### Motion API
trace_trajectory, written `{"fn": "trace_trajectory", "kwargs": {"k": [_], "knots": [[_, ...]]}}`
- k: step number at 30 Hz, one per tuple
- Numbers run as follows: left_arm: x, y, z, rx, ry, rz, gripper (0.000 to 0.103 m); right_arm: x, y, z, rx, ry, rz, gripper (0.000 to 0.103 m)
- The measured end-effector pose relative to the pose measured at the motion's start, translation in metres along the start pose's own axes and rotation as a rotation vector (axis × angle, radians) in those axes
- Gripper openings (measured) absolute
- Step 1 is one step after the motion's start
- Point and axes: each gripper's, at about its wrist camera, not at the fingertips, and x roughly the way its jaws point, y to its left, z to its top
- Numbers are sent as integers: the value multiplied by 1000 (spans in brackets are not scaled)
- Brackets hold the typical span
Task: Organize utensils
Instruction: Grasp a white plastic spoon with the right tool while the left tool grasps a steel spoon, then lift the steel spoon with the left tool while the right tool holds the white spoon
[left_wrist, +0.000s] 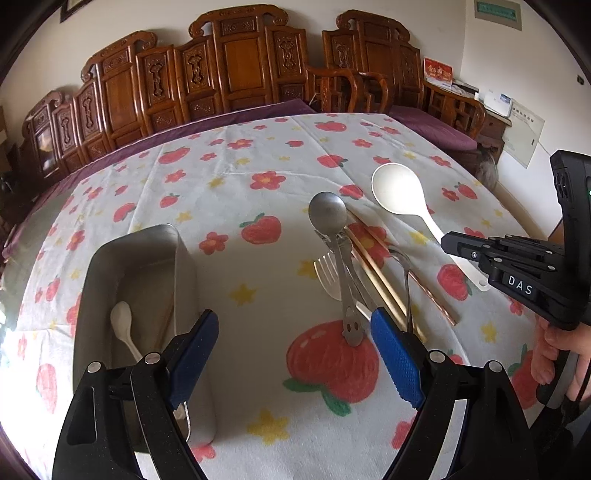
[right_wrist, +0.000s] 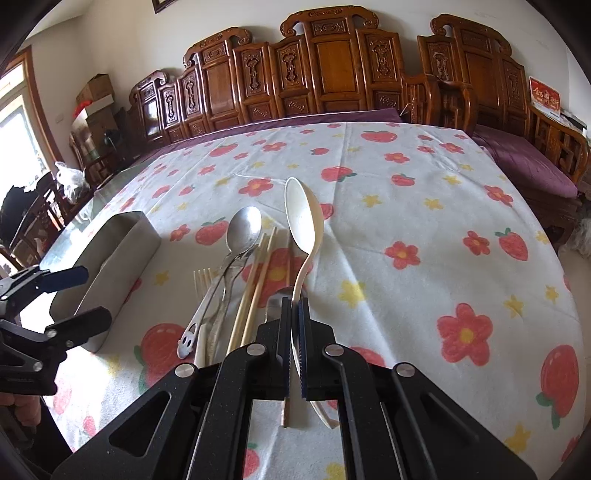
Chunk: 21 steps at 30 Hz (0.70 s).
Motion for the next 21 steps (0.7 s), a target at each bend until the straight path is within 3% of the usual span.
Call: {"fn": "trace_trajectory", "kwargs": {"k": [7,13,17,21], "knots": [[26,-14,17,22,22,-39,65,-1,-6,4,14,-12,18,4],[49,-25,29,31,51,-75,45,-1,-13,5,38,-11,26,4],[64,-28,33,20,84,-102,26,-1,-14,5,44,-11,37,4],[72,-31,33,23,100,-110,18,-1,-13,6,46,-11,45,4]]}}
